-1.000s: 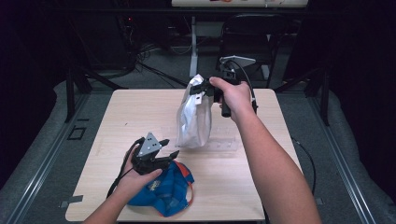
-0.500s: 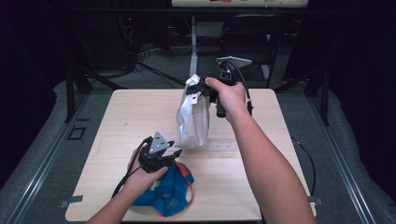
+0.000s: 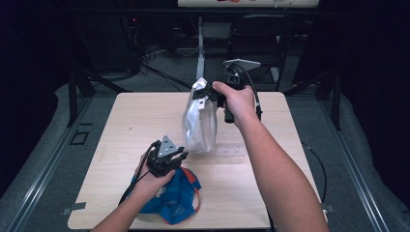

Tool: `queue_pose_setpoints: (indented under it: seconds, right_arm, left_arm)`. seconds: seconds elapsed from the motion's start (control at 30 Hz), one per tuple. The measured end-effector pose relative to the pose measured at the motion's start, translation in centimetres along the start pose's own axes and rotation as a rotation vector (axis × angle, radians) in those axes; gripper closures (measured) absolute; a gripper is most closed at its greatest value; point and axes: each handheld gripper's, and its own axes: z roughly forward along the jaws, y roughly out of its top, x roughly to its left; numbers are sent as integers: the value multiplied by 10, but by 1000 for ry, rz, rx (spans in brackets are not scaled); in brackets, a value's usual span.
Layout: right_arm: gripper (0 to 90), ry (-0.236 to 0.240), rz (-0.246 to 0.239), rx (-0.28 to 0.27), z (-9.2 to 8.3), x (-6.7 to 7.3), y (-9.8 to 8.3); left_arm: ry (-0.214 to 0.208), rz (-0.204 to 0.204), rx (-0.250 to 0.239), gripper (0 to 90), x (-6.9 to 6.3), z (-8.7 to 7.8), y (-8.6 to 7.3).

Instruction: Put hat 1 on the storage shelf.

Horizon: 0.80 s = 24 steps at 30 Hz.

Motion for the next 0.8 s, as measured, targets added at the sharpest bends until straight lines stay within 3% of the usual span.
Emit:
queue_pose_setpoints:
  seconds: [0.2, 0.4, 0.8]
  right_arm:
    - [805, -3, -6, 1, 0, 0, -1]
    - [805, -1, -4, 3, 3, -2, -1]
    - [801, -11, 3, 7, 11, -13, -1]
  left_arm:
    - [6, 0, -5, 793, 4, -4, -1]
    - [-9, -54, -33, 805, 12, -7, -6]
    - [-16, -108, -40, 815, 19, -8, -10]
